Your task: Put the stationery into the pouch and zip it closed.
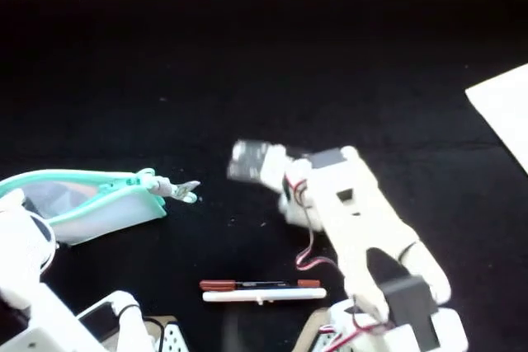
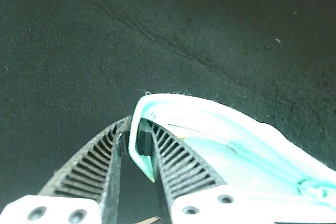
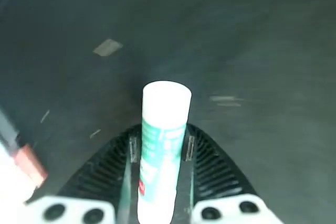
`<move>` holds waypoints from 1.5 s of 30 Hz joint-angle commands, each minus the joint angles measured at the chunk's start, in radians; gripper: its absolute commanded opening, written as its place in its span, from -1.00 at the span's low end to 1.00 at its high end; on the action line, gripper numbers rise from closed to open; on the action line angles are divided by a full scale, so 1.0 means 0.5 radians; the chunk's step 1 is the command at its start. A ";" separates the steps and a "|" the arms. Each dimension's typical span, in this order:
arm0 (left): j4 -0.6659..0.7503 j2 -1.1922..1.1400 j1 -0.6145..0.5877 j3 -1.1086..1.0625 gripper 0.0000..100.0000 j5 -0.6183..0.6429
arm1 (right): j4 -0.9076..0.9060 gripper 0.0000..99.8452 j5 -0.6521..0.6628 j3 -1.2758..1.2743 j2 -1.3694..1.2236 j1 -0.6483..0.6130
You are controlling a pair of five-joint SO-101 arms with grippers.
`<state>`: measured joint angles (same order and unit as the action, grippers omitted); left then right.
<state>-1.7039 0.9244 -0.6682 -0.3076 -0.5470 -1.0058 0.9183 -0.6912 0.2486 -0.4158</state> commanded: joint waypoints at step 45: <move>-0.028 -0.026 0.041 -0.146 -0.99 -0.003 | 1.613 -0.99 -2.099 0.407 0.806 -1.573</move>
<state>-1.7039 0.9244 -0.6682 -0.3076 -0.5470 -0.2524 -0.1250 -0.5040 0.6659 -1.1845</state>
